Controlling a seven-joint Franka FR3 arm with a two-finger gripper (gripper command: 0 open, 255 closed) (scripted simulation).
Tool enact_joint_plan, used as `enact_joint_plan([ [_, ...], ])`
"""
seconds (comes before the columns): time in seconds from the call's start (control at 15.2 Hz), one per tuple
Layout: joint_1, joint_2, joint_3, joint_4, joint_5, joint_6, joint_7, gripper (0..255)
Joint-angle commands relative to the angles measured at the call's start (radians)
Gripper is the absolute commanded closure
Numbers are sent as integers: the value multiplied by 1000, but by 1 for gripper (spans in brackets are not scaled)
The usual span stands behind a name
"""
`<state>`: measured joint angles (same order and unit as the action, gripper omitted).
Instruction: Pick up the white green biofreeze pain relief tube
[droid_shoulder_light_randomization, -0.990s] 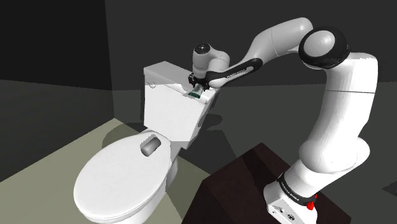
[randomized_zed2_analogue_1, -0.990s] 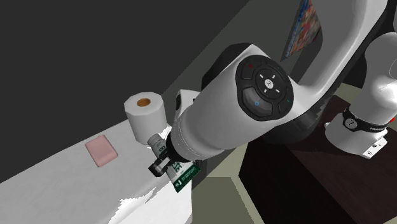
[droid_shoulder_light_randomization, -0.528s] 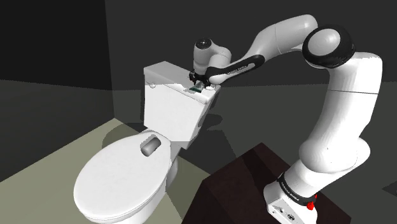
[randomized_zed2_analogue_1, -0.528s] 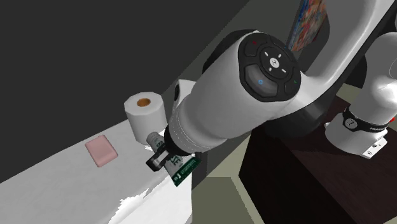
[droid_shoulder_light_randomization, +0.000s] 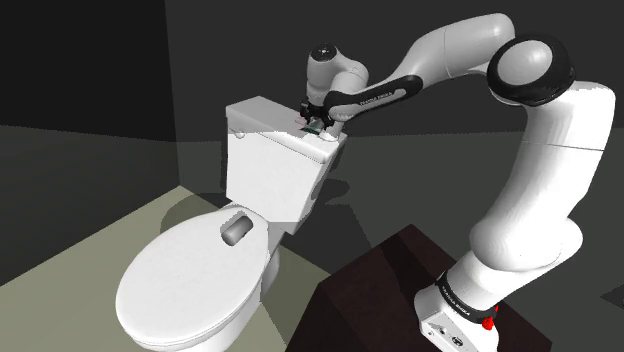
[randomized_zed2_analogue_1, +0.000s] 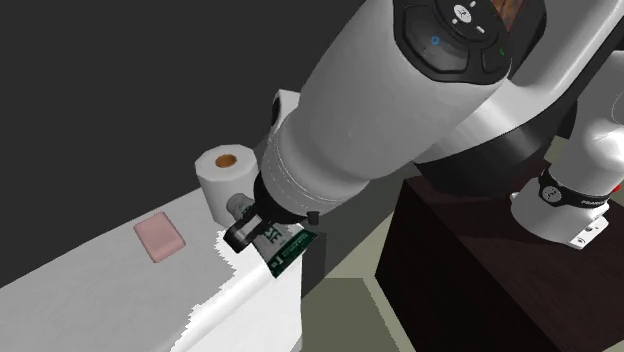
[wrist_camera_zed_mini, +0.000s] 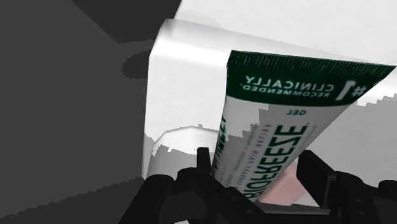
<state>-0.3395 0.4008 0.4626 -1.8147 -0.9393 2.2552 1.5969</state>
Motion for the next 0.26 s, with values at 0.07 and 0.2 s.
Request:
enact_joint_plan([
  [0.07, -6, -19, 9, 13, 26, -20, -31, 255],
  [0.2, -7, -20, 10, 13, 27, -21, -32, 255],
])
